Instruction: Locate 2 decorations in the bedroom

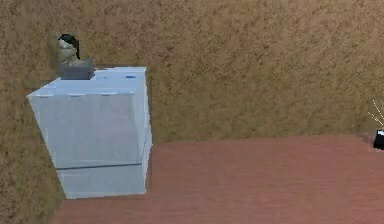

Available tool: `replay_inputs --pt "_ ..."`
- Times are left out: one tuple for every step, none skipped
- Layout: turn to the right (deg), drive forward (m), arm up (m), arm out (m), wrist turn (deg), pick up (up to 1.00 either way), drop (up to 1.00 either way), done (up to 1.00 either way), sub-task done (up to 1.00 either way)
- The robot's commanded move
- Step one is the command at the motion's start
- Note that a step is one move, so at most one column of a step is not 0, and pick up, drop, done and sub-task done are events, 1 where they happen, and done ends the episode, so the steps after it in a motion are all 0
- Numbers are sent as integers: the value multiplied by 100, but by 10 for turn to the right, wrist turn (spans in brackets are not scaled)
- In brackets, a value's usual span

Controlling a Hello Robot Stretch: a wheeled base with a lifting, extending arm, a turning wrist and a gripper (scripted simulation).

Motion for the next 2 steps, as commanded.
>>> replay_inputs --pt "0 100 0 0 0 0 0 0 0" --pt "0 55 0 0 0 0 0 0 0"
